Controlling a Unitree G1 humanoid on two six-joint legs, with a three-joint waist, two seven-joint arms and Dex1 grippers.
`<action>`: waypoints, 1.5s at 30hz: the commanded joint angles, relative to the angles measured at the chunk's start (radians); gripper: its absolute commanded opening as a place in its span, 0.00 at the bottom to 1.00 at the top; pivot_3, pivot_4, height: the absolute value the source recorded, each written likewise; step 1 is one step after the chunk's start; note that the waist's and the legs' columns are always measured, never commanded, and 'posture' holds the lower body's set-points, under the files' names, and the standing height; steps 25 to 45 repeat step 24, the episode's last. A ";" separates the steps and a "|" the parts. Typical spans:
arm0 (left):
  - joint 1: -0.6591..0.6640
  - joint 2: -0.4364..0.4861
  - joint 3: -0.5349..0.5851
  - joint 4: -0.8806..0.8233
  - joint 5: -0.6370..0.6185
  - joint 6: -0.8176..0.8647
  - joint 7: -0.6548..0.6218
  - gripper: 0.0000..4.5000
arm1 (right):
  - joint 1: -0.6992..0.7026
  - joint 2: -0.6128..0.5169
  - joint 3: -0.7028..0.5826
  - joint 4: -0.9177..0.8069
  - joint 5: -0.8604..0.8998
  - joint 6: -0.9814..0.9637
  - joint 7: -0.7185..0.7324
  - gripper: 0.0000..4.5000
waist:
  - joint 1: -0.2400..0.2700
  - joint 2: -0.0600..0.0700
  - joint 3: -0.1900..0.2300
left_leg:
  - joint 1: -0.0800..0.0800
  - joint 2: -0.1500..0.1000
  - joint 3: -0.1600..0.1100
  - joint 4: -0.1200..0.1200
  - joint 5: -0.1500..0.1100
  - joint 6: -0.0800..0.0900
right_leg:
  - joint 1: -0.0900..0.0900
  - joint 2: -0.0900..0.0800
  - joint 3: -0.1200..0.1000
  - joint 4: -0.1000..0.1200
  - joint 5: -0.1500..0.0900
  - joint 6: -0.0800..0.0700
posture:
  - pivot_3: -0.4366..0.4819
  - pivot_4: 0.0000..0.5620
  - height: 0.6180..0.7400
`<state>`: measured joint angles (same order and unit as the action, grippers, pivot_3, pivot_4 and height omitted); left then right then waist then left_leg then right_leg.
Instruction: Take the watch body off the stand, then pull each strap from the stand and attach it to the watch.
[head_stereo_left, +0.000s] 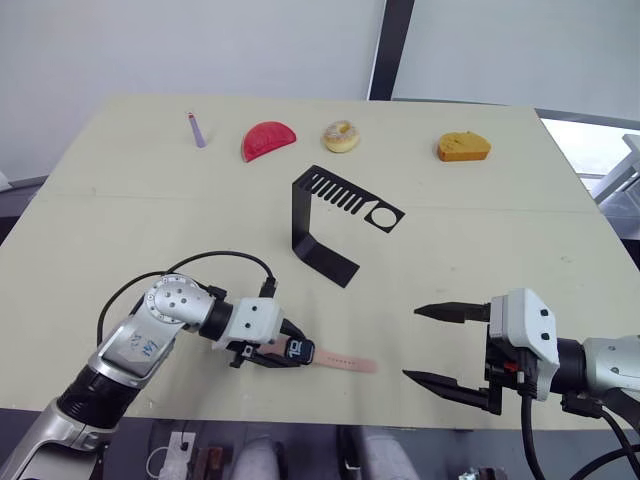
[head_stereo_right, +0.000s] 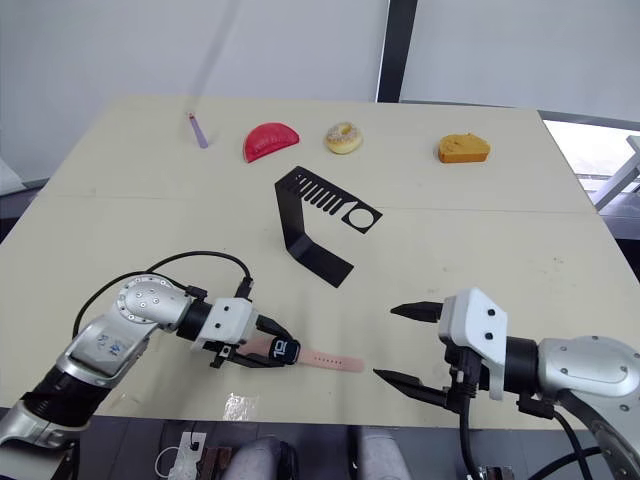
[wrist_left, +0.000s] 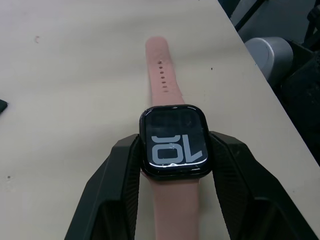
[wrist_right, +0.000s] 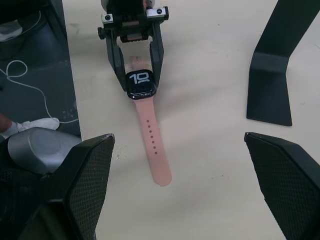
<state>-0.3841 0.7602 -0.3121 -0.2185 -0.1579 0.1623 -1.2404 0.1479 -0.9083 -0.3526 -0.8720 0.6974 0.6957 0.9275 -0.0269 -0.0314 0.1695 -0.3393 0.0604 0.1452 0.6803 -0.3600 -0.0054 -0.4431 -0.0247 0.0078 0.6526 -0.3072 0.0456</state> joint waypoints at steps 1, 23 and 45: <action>-0.002 -0.017 -0.004 0.004 0.040 -0.013 0.041 0.36 | 0.012 -0.013 0.014 -0.006 -0.036 -0.047 -0.001 0.98 | 0.000 0.000 0.000 | 0.000 0.000 0.000 0.000 0.000 0.000 | 0.000 0.000 0.000 0.000 0.000 0.000 | 0.48 0.27 0.98; 0.198 0.447 0.545 0.172 -0.302 0.174 -0.284 0.99 | 0.222 -0.115 -0.426 0.238 0.007 -0.122 0.351 1.00 | -0.001 0.000 0.000 | 0.002 0.001 0.001 0.000 -0.002 0.000 | 0.001 0.000 -0.001 0.000 -0.001 -0.001 | 0.48 0.27 0.98; 0.197 0.442 0.542 0.161 -0.301 0.173 -0.276 0.99 | 0.222 -0.114 -0.428 0.253 0.000 -0.134 0.362 1.00 | -0.001 0.000 0.000 | 0.002 0.001 0.001 0.000 -0.002 0.001 | 0.001 0.000 -0.001 0.000 -0.001 -0.001 | 0.48 0.27 0.98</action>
